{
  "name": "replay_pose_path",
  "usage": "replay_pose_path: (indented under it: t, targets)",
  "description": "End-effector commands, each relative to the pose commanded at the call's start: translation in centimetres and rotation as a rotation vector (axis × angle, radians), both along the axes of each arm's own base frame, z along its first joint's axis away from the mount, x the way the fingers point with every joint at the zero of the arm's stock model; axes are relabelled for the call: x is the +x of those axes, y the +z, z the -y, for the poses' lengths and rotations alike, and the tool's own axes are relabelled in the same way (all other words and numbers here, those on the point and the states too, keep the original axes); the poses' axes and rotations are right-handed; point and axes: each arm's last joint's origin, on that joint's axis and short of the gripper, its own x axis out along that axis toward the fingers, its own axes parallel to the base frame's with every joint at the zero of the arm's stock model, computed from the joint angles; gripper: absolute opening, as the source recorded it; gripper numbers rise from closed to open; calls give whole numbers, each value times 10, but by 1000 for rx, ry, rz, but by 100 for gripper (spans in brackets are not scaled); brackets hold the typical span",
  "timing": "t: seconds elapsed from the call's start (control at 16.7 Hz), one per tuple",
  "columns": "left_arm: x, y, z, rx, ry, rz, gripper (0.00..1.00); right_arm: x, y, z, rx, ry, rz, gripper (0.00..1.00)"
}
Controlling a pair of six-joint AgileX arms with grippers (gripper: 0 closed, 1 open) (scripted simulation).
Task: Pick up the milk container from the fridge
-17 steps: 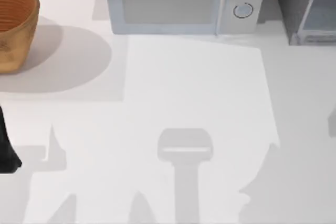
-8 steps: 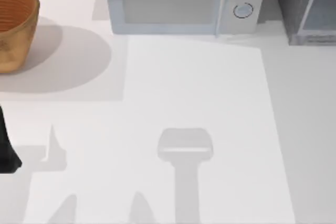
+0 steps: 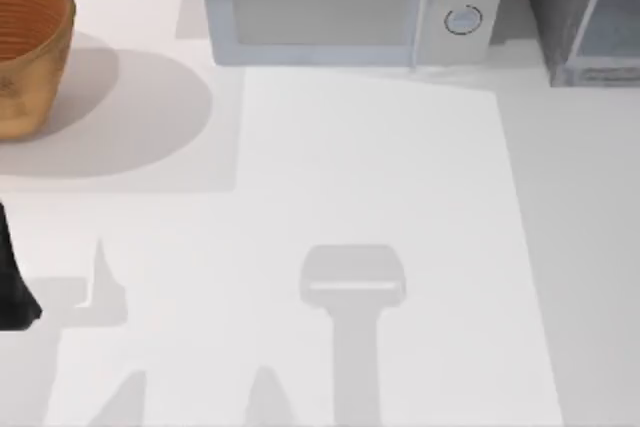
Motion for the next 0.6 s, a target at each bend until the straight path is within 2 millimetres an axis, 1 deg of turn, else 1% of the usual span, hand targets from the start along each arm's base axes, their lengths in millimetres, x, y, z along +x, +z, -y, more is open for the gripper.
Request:
replay_pose_path:
  t: [0.12,0.24,0.36,0.48,0.6]
  targets:
    - [0,0,0,0,0,0,100,9,-1,3,2,-5,-4,100]
    - [0,0,0,0,0,0,100,28,-3,8,4,-13,-10,100]
    - [0,0,0,0,0,0,100,57,-4,14,2,-18,-9,100]
    - [0,0,0,0,0,0,100,95,-2,18,-3,-19,0,100]
    - [0,0,0,0,0,0,100,133,0,18,-6,-18,5,100]
